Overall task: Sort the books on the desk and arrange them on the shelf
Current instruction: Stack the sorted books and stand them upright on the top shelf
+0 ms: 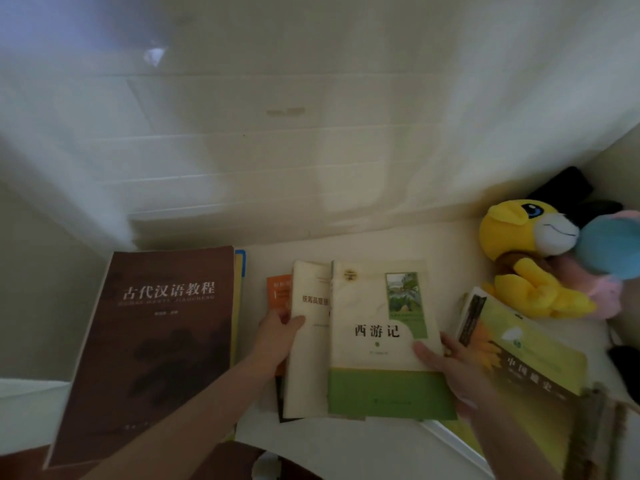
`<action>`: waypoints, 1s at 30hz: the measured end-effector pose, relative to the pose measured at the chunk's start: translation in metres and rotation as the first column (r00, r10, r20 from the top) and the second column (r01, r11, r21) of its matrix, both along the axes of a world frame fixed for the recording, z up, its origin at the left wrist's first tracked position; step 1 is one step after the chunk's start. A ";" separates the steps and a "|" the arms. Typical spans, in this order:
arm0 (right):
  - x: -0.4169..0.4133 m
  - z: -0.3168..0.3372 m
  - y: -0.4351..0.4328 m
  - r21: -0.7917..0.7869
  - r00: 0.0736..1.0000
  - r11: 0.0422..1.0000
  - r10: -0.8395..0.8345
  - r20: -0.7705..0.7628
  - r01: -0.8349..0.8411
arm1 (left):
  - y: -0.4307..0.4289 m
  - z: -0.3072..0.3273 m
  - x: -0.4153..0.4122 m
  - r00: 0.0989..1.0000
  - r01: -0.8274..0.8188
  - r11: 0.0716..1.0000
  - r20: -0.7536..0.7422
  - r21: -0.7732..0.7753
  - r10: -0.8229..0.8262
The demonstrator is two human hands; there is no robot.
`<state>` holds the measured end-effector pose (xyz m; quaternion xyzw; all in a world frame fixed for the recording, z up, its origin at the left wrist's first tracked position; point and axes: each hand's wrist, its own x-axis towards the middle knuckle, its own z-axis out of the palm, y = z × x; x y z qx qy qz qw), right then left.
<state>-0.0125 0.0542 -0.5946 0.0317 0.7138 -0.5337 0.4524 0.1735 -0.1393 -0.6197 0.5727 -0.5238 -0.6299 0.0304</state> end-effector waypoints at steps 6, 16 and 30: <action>0.023 -0.014 -0.015 0.004 0.997 0.997 0.071 0.041 -0.071 | 0.001 -0.004 0.000 0.988 -0.078 0.974 -0.112 0.213 0.104; 0.053 -0.033 -0.042 0.498 0.767 0.792 0.550 -0.330 -0.353 | 0.019 -0.028 -0.005 0.954 -0.165 0.978 -0.232 0.127 0.191; 0.051 0.031 0.015 -0.016 0.937 0.997 0.061 -0.344 -0.071 | 0.000 -0.030 -0.007 0.956 -0.120 0.985 -0.253 0.127 0.149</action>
